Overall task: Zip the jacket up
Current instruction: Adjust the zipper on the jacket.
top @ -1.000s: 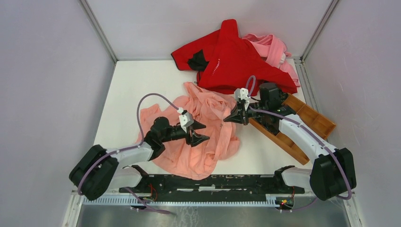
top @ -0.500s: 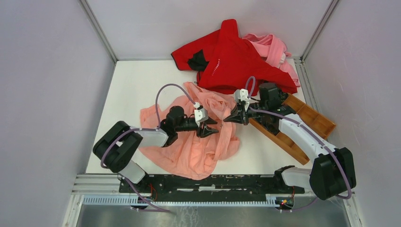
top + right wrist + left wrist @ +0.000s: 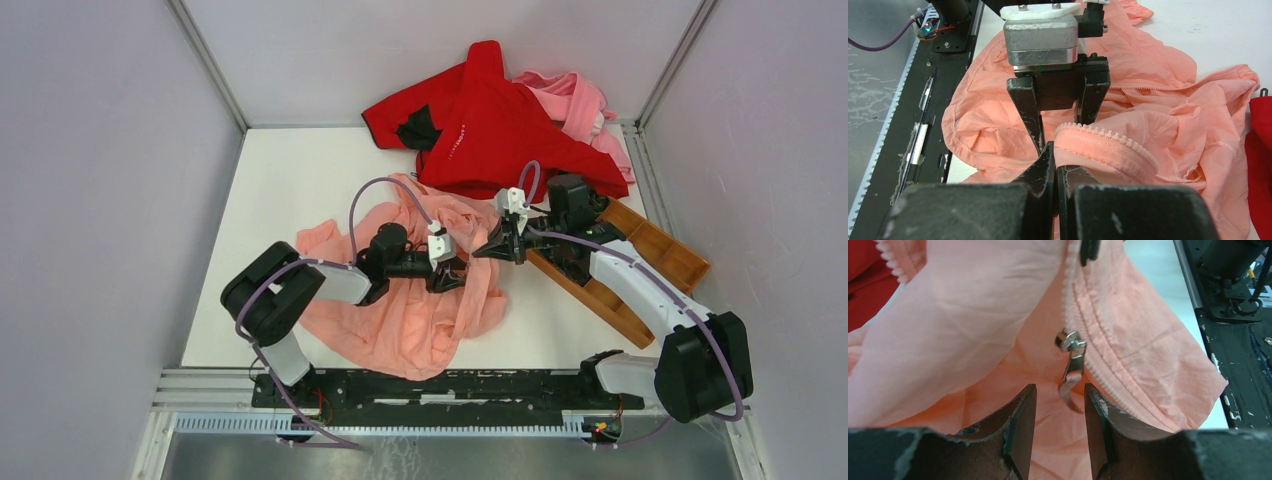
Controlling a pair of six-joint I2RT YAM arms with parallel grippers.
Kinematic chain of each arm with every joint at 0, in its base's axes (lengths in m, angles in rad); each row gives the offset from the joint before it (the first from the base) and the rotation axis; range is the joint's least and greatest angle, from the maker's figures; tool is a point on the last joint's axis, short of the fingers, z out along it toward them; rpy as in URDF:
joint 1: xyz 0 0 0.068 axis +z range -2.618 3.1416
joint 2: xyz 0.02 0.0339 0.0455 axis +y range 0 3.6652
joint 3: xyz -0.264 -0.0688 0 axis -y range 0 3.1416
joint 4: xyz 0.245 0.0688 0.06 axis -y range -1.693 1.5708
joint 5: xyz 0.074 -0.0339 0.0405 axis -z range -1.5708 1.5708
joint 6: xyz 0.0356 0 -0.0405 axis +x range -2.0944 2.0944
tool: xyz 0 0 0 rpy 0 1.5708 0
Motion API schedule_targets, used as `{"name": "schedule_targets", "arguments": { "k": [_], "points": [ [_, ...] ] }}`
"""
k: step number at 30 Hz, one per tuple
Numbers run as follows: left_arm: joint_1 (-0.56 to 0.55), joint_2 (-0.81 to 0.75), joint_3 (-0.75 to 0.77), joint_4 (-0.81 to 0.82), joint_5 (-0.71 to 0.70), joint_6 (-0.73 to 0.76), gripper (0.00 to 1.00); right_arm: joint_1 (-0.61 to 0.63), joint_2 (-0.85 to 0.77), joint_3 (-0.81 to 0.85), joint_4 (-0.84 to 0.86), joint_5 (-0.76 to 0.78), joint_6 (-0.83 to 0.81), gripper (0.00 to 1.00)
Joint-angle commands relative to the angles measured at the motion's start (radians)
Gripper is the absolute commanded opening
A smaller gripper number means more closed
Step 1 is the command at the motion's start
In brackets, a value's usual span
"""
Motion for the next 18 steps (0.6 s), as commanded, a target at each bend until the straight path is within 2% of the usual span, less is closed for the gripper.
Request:
{"name": "schedule_targets", "arguments": {
  "k": [1,4,6,9,13,16,18],
  "points": [
    [-0.017,0.023,0.031,0.076,0.042,0.024,0.47,0.001,-0.007,0.023,0.028,-0.033,-0.005,0.00],
    [-0.019,0.039,0.041,0.091,0.041,0.006,0.47,0.000,-0.007,0.025,0.030,-0.033,-0.004,0.00],
    [-0.019,0.043,0.043,0.093,0.040,-0.001,0.43,0.002,-0.010,0.024,0.028,-0.032,-0.005,0.00],
    [-0.017,0.026,0.037,0.086,0.031,-0.007,0.32,0.002,-0.021,0.018,0.028,-0.022,-0.009,0.00],
    [-0.019,-0.010,0.034,0.025,0.007,-0.001,0.10,0.001,-0.033,0.010,0.018,0.000,-0.026,0.00],
    [-0.019,-0.050,0.031,-0.065,-0.020,0.008,0.03,0.002,-0.044,0.013,-0.004,0.035,-0.047,0.00],
    [-0.019,-0.084,0.031,-0.131,-0.042,0.011,0.02,0.002,-0.050,0.018,-0.021,0.066,-0.065,0.00]
  ]
}}
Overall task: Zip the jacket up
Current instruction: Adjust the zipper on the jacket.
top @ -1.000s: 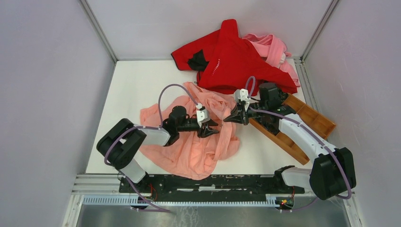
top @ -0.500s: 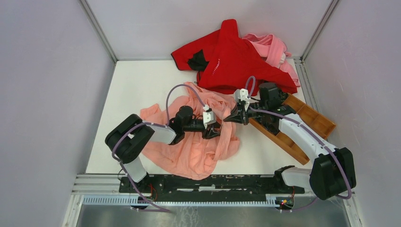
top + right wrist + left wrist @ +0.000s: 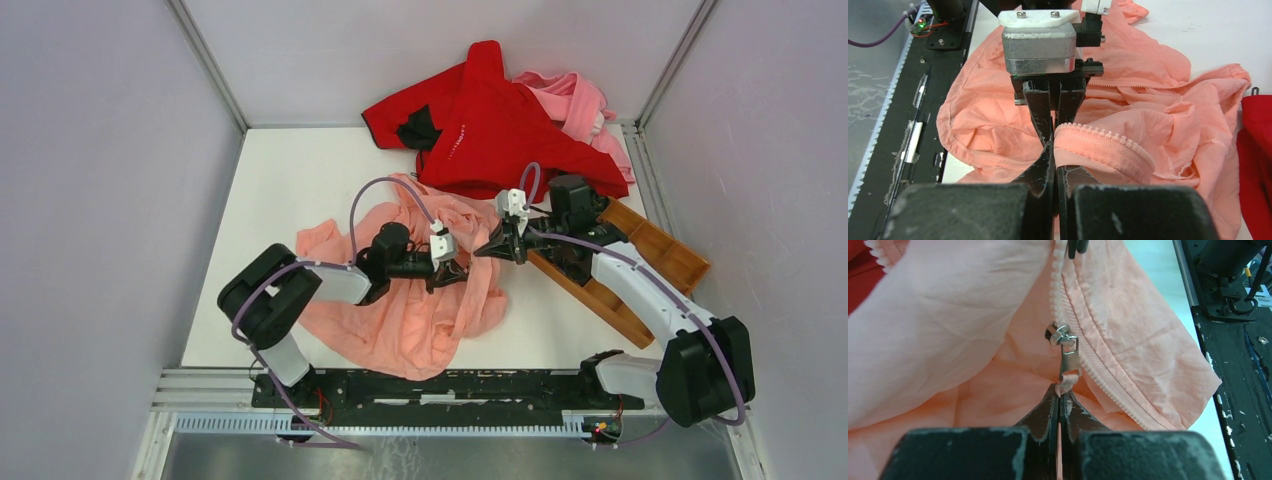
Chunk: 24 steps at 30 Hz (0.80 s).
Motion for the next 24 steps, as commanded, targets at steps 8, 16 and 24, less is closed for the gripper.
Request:
{"name": "schedule_targets", "arguments": {
  "k": [8,16,24],
  "points": [
    [-0.005,-0.236,0.005,-0.318,-0.119,-0.028,0.02,-0.001,-0.058,0.012,-0.037,0.130,-0.074,0.00],
    [-0.054,-0.275,0.138,-0.690,-0.150,-0.059,0.02,-0.001,-0.051,0.024,-0.032,0.168,-0.090,0.00],
    [-0.086,-0.333,0.246,-0.988,-0.323,-0.041,0.02,-0.001,-0.027,0.055,-0.021,0.162,-0.105,0.00]
  ]
}}
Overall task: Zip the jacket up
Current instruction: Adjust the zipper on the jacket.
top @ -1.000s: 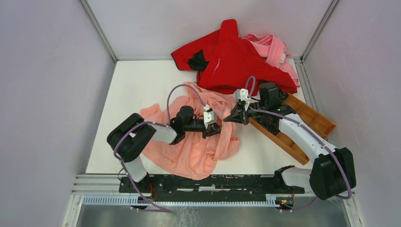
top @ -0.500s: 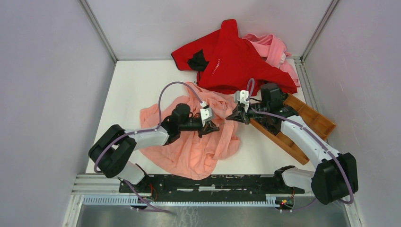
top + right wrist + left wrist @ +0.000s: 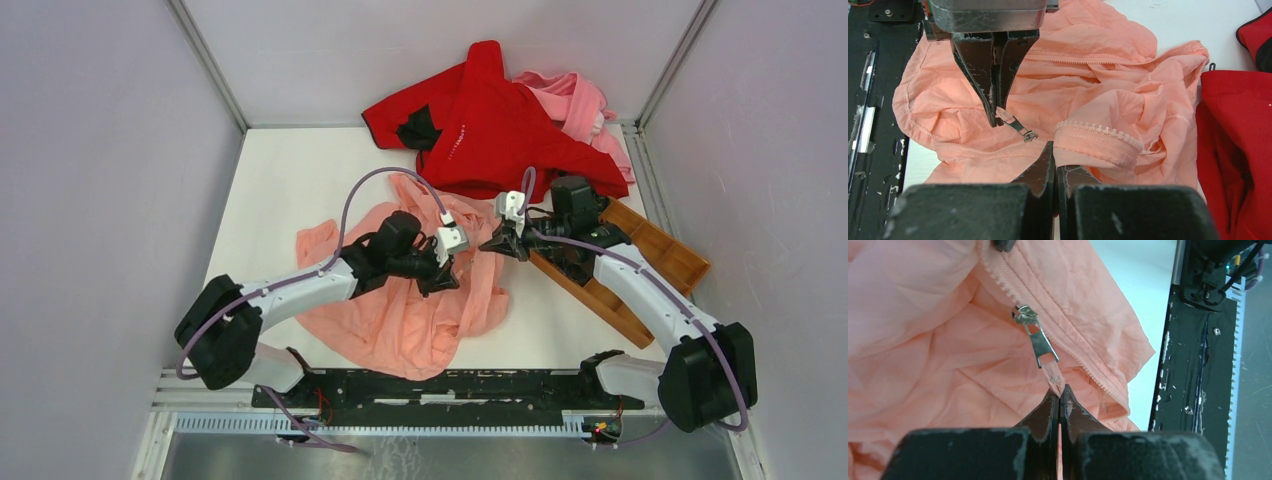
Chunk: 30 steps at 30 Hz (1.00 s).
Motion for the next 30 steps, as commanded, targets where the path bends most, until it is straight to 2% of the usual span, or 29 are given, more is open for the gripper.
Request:
{"name": "schedule_targets", "arguments": {
  "k": [1,4,6,11,15,20,26,30],
  "points": [
    [-0.014,-0.057,0.078,-0.229,-0.145,-0.005,0.02,0.000,0.005,0.054,0.034,0.000,-0.009,0.00],
    [-0.015,-0.068,0.089,-0.264,-0.237,-0.031,0.02,0.000,0.016,0.050,0.042,-0.093,0.005,0.00],
    [-0.016,-0.072,0.098,-0.276,-0.263,-0.033,0.02,0.007,0.015,0.013,0.105,-0.132,0.059,0.00],
    [-0.060,-0.067,0.146,-0.284,-0.329,-0.019,0.02,0.042,0.018,-0.062,0.202,-0.081,0.133,0.00],
    [-0.119,-0.058,0.168,-0.299,-0.379,0.064,0.02,0.030,0.024,-0.071,0.288,-0.066,0.239,0.00],
    [-0.159,-0.128,0.101,-0.299,-0.491,0.211,0.02,-0.052,0.021,-0.099,0.476,-0.141,0.425,0.00],
    [-0.162,-0.173,0.053,-0.329,-0.666,0.319,0.02,-0.060,0.017,-0.124,0.487,-0.153,0.433,0.00],
    [-0.162,-0.177,0.052,-0.342,-0.681,0.330,0.02,-0.058,0.004,-0.146,0.499,-0.164,0.438,0.00]
  ]
}}
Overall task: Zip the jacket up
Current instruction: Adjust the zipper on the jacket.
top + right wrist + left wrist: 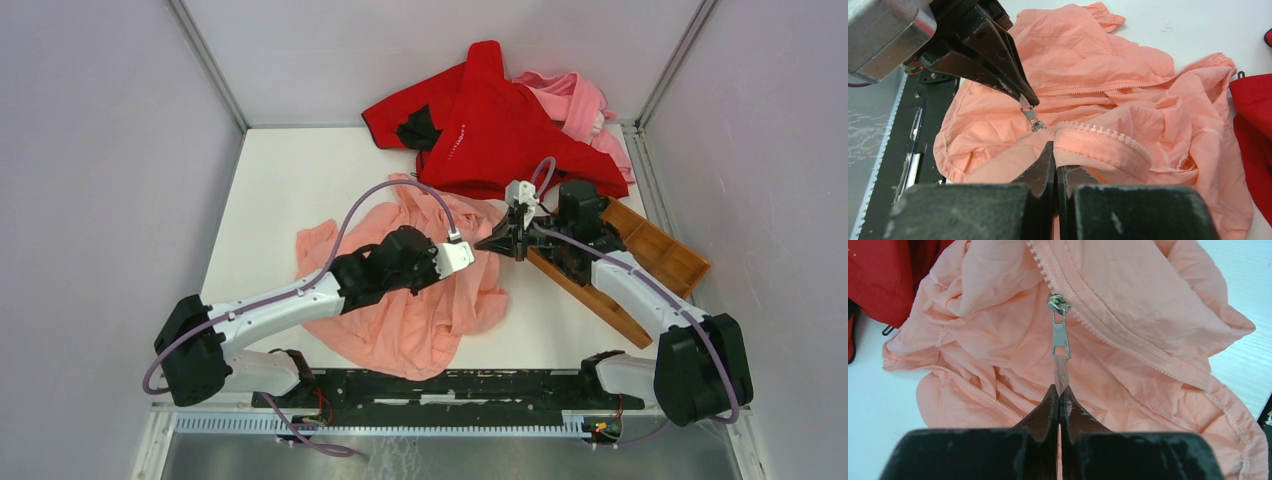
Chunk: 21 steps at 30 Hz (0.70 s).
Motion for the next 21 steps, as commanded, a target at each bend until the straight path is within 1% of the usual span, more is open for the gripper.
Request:
{"name": "schedule_targets", "arguments": {
  "k": [1,3,6,8,10,13,15,21],
  "points": [
    [-0.001,-0.018,-0.016,-0.061,-0.070,0.073,0.02,-0.010,-0.026,-0.023,0.099,-0.028,0.042,0.00],
    [-0.001,-0.020,-0.011,-0.044,-0.011,0.046,0.02,-0.004,-0.034,-0.052,0.160,-0.053,0.084,0.00],
    [-0.001,-0.037,-0.018,0.046,0.161,-0.035,0.02,0.025,-0.042,-0.089,0.205,-0.048,0.104,0.00],
    [-0.001,-0.046,-0.026,0.127,0.296,-0.098,0.02,0.042,-0.039,-0.106,0.212,-0.025,0.108,0.00],
    [-0.002,-0.049,-0.019,0.163,0.374,-0.140,0.02,0.043,-0.040,-0.112,0.226,0.023,0.126,0.00],
    [-0.005,-0.063,-0.014,0.144,0.407,-0.154,0.02,0.009,-0.039,-0.113,0.276,0.072,0.191,0.00],
    [-0.006,-0.076,-0.021,0.096,0.392,-0.139,0.02,-0.011,-0.033,-0.120,0.321,0.077,0.219,0.00],
    [-0.006,-0.071,0.005,-0.043,0.308,-0.095,0.02,-0.036,-0.050,-0.120,0.256,0.163,0.165,0.00]
  ]
}}
